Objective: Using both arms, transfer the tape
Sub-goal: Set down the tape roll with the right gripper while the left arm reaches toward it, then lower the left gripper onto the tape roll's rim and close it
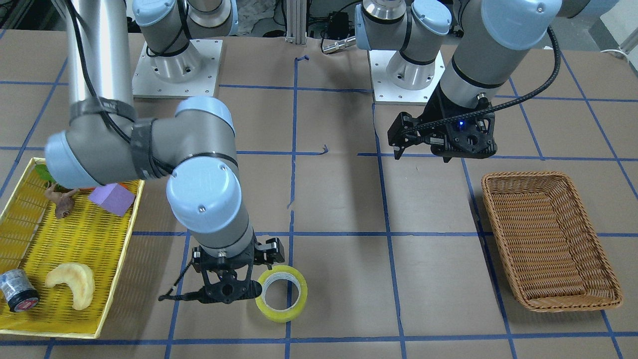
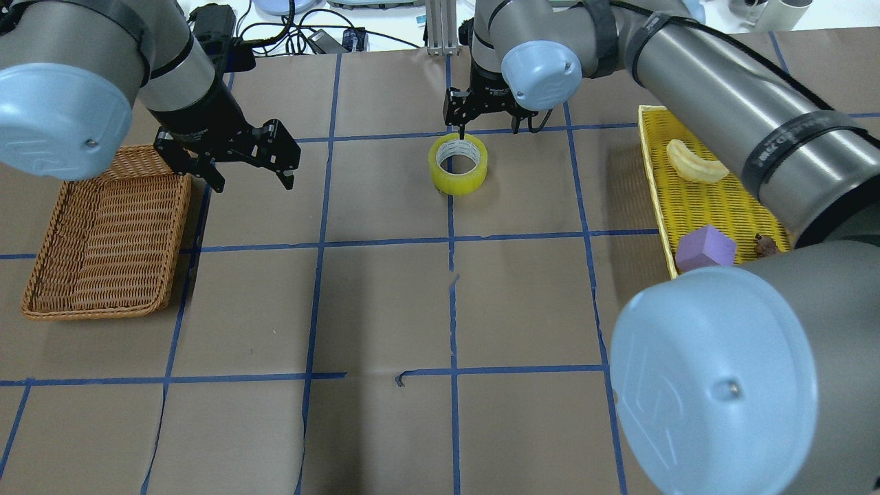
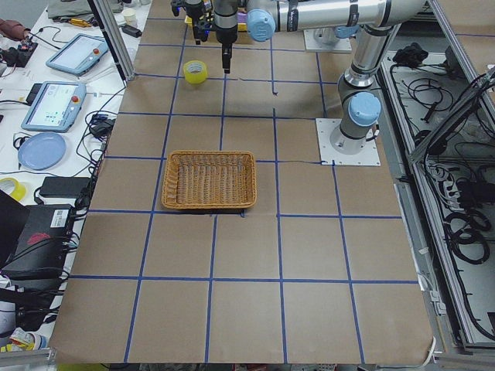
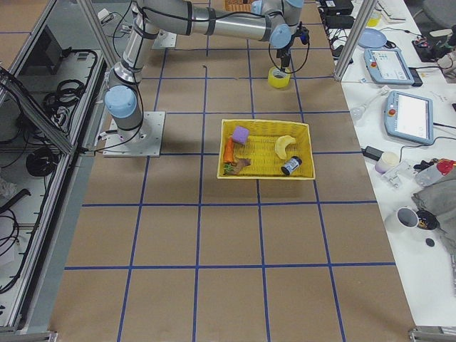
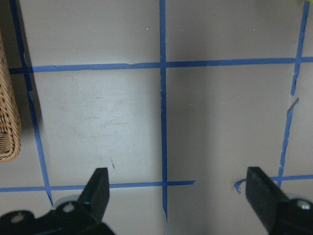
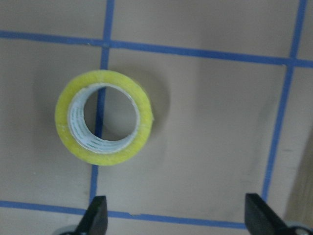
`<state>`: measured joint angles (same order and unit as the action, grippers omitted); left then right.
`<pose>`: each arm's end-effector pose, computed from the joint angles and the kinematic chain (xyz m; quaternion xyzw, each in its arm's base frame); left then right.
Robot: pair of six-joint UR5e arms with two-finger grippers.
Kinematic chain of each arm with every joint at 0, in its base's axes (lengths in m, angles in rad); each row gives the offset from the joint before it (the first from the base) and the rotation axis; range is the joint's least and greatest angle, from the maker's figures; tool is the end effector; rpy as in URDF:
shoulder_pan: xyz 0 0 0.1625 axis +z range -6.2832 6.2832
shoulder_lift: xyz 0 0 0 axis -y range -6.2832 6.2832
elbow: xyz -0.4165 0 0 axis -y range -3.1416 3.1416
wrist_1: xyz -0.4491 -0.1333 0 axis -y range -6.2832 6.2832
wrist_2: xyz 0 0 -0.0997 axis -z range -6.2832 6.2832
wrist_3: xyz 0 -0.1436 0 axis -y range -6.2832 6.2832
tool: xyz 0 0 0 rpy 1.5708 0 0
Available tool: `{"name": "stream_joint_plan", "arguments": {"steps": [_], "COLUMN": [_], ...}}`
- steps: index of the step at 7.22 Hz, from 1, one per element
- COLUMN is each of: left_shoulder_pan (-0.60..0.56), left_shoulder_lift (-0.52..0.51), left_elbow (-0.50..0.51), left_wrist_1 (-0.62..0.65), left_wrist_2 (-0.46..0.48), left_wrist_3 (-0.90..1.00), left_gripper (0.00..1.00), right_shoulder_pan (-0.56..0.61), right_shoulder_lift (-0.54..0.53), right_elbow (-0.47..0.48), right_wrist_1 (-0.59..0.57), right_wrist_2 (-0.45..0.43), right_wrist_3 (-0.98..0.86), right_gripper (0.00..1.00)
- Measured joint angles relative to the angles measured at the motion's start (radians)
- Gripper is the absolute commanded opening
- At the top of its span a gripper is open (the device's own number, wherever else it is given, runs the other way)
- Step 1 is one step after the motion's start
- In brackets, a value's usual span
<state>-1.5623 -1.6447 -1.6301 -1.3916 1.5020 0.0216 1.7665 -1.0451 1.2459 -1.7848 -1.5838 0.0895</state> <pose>-0.1382 -0.5833 0.3797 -0.0073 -0.9991 0.0235 0.0340 0.2749 -0.7108 0.2909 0.0530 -0.9985 0.0075 0.0055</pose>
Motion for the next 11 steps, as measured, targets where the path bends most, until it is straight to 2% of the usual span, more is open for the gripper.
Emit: {"name": "stream_joint_plan", "arguments": {"steps": [2, 4, 6, 8, 11], "left_shoulder_pan": [-0.046, -0.11, -0.151, -0.164, -0.172], "left_shoulder_lift": [-0.061, -0.153, -0.259, -0.371, -0.533], "left_elbow": [0.001, 0.006, 0.009, 0.029, 0.113], "left_wrist_1": [0.164, 0.334, 0.497, 0.633, 0.697], "left_wrist_2": [-0.024, -0.084, -0.159, -0.228, -0.238], "left_wrist_3": [-0.04, -0.121, -0.182, -0.201, -0.201], "left_gripper": [1.0, 1.0, 0.97, 0.97, 1.0], "right_shoulder_pan": [-0.076, -0.172, -0.209, -0.212, -0.21], "right_shoulder_lift": [-0.164, -0.358, -0.486, -0.513, -0.52], "right_elbow": [0.074, 0.219, 0.319, 0.331, 0.326], "right_wrist_1": [0.099, 0.12, 0.124, 0.133, 0.163], "right_wrist_2": [-0.05, -0.051, -0.039, -0.008, 0.017], "right_wrist_3": [-0.031, -0.102, -0.126, -0.129, -0.126], "right_gripper": [1.0, 1.0, 1.0, 1.0, 1.0]}}
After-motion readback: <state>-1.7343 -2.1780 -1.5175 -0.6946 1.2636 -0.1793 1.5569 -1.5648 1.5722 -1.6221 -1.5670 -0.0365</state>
